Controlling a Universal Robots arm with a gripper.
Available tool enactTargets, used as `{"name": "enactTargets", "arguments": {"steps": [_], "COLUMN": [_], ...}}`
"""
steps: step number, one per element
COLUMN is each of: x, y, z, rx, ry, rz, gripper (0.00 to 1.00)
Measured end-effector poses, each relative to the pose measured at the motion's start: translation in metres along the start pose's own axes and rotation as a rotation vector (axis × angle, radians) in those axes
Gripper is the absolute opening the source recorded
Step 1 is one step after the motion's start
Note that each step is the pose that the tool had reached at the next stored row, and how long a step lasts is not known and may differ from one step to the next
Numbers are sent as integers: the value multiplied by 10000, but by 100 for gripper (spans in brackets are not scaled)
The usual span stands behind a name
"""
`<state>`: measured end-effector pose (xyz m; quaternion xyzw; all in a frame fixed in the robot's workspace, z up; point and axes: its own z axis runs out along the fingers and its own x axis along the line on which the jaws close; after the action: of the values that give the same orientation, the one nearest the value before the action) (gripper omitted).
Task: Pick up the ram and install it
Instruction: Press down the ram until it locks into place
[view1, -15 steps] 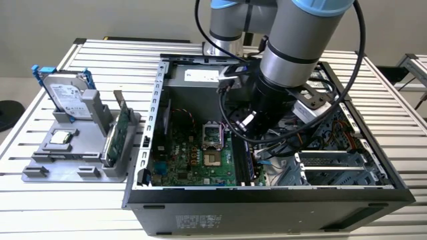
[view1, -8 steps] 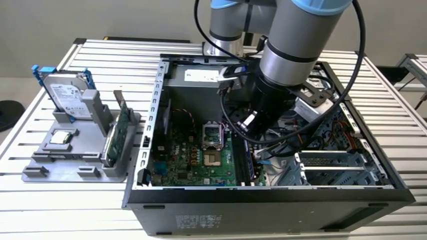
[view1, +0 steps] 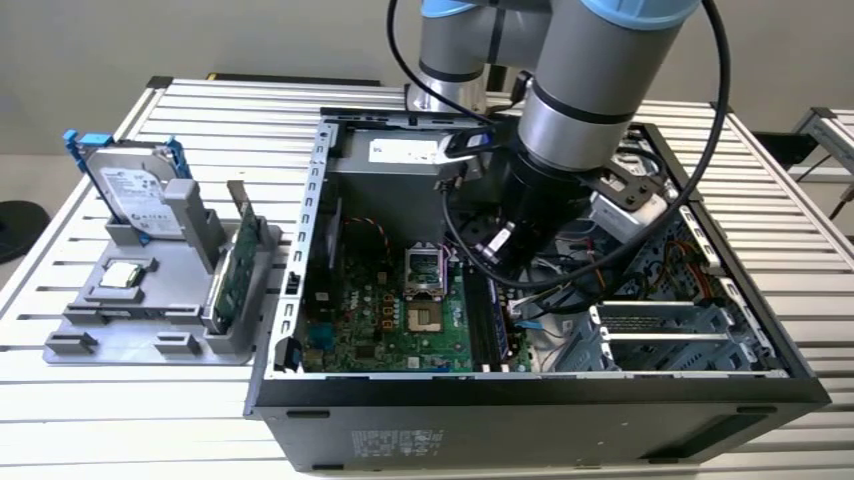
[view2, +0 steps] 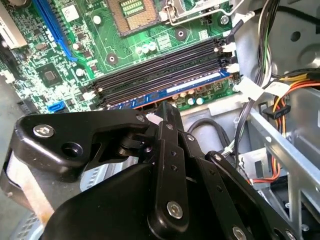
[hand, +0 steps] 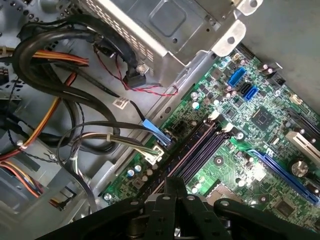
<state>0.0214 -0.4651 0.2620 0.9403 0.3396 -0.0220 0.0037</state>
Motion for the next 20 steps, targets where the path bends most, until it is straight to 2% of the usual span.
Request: {"name": "enactTargets", "arguments": {"steps": [20], "x": [29], "y": [-45], "z": [44], "rx": [-84], "ry": [-16], "rz": [-1883], "gripper": [0]}}
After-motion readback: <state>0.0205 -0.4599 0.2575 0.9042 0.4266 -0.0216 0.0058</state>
